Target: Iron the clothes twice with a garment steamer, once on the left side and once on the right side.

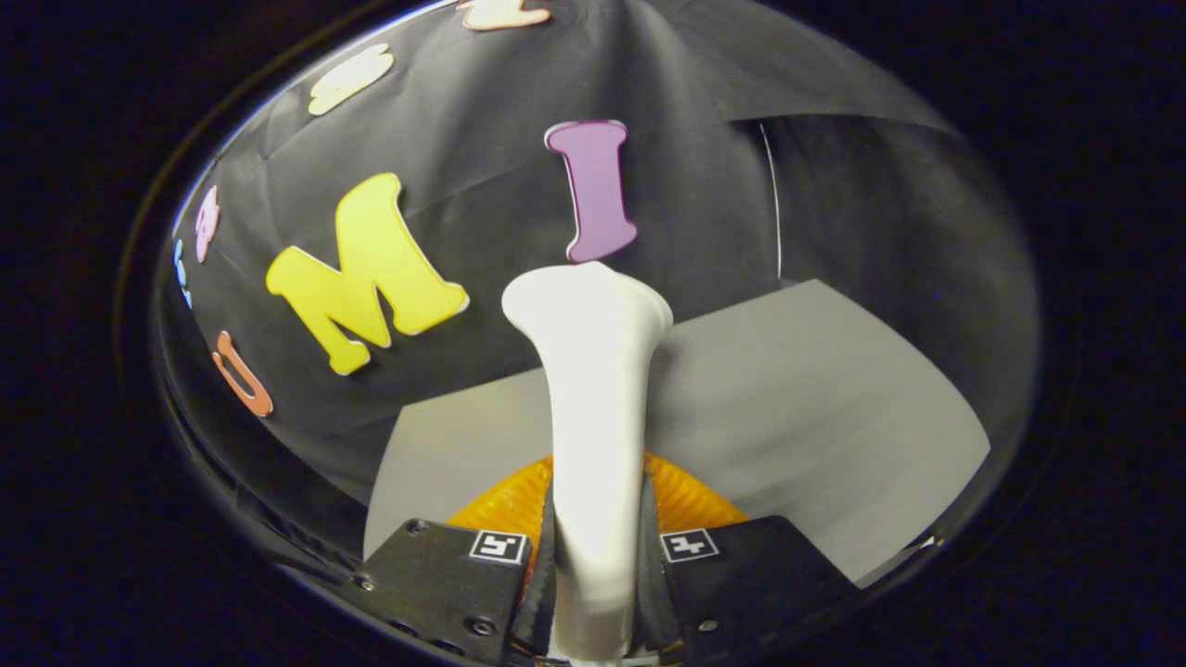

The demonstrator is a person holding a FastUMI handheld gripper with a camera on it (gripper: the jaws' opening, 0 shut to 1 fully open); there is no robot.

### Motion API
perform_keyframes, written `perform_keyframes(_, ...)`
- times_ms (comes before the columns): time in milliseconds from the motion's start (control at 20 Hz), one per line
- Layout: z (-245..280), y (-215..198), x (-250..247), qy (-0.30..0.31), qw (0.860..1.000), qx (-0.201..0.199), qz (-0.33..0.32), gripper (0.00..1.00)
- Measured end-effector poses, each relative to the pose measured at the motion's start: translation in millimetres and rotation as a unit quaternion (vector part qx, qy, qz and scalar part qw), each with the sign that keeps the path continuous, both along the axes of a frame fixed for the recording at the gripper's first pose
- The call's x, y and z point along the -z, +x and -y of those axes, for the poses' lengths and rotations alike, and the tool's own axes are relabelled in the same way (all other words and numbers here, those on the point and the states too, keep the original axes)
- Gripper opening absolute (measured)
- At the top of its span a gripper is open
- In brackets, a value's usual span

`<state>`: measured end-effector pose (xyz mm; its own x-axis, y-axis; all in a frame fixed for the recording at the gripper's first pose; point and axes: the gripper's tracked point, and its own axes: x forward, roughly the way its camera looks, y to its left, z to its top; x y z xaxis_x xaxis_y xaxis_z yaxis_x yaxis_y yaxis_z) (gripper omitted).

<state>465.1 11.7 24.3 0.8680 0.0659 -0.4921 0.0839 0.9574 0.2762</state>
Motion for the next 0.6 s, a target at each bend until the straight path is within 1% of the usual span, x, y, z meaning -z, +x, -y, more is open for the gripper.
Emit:
perform_keyframes(200,-1.8,-32.2,-37.9,0.003,0.997,0.024,0.067,0.39)
perform_keyframes(300,-8.2,-55.1,-58.9,0.012,0.994,0.029,0.100,0.38)
perform_keyframes(450,-20.3,-91.1,-85.8,0.006,0.990,0.031,0.141,0.38)
perform_keyframes(600,-44.6,-127.5,-108.8,0.009,0.984,0.020,0.174,0.38)
